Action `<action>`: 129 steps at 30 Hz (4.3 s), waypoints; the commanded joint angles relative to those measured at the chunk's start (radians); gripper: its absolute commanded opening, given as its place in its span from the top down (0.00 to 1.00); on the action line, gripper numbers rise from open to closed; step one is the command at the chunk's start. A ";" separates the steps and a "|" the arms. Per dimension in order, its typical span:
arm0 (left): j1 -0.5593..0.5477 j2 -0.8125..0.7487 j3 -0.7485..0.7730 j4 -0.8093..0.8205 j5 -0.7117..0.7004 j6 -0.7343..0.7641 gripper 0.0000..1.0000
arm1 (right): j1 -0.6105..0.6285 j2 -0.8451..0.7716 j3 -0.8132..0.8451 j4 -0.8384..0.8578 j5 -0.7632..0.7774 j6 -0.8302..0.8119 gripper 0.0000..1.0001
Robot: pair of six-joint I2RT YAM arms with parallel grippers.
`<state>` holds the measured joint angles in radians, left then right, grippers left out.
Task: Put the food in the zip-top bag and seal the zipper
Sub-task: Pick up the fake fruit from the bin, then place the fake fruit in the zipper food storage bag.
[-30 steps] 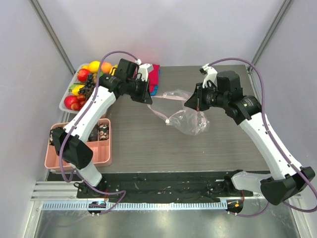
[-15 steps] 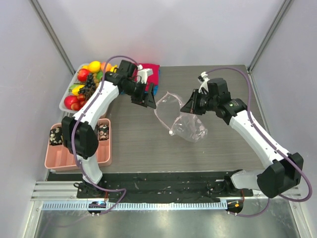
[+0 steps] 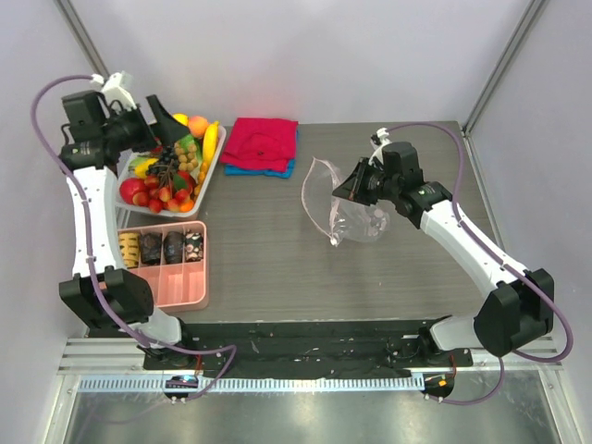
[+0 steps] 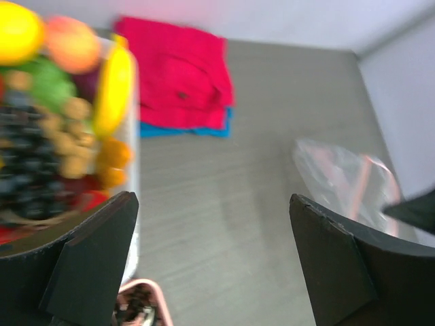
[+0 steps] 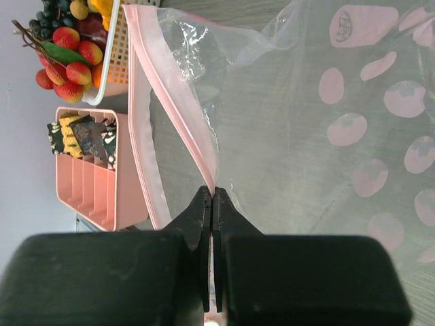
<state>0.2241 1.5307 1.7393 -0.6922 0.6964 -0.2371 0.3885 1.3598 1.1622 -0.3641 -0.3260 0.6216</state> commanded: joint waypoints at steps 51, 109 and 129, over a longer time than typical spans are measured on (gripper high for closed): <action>-0.005 0.160 0.000 -0.136 -0.301 0.736 1.00 | -0.005 0.052 -0.002 0.138 -0.077 0.093 0.99; -0.563 -0.092 -0.316 0.843 0.072 -0.496 1.00 | -0.037 0.088 -0.202 0.726 -0.358 0.716 0.99; -0.554 -0.185 -0.370 0.317 -0.061 0.226 1.00 | -0.043 0.114 -0.128 0.755 -0.361 0.721 0.99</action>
<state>-0.3141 1.3384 1.3399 -0.2657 0.6815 -0.1799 0.3496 1.4754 0.9730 0.3290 -0.6743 1.3460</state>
